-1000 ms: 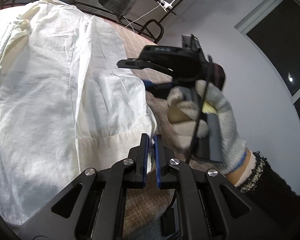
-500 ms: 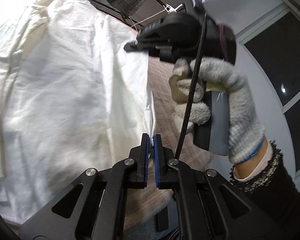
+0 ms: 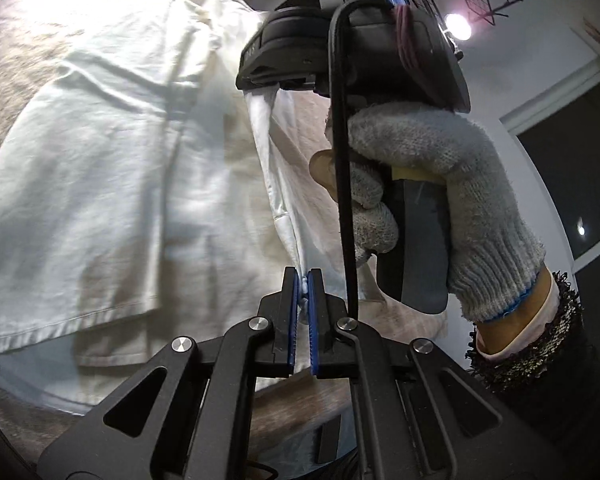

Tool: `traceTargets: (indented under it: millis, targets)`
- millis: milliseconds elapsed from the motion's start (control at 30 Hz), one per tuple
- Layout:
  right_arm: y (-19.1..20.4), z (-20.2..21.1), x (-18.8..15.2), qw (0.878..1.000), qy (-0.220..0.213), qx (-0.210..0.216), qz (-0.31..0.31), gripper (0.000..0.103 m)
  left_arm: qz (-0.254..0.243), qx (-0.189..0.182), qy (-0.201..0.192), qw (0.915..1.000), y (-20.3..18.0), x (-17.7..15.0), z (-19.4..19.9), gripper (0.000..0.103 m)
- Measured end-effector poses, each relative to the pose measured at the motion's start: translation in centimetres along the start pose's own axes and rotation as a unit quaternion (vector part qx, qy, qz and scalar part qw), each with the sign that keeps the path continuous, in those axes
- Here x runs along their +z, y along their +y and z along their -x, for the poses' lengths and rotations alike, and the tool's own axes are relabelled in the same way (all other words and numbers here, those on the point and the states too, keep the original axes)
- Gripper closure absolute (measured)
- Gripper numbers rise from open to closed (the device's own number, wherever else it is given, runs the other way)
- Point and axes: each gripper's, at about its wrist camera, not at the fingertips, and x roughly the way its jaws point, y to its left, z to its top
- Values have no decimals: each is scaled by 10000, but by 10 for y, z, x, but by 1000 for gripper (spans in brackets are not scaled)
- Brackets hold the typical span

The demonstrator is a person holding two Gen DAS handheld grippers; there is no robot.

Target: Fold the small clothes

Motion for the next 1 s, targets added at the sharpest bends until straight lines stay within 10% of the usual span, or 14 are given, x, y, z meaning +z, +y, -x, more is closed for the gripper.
traceTargets:
  millis: [233, 467, 733, 867, 1000]
  targets:
    - [-7, -5, -5, 9998, 50, 147, -120, 103, 3, 26, -8, 10000, 4, 0, 7, 101]
    - [-33, 26, -24, 9913, -180, 1206, -492, 66, -130, 80, 51, 9999, -4, 3, 0, 101]
    - [-121, 59, -123, 9451, -449, 1953, -2582, 53, -560, 312, 165, 9978, -11, 0, 27, 96]
    - [-129, 48, -193, 9139, -237, 2479, -3205, 53, -683, 761, -186, 9946, 1, 9, 63, 61]
    - [-127, 41, -215, 8999, -195, 2773, -3360, 51, -408, 1630, -447, 9848, 30, 25, 86, 54]
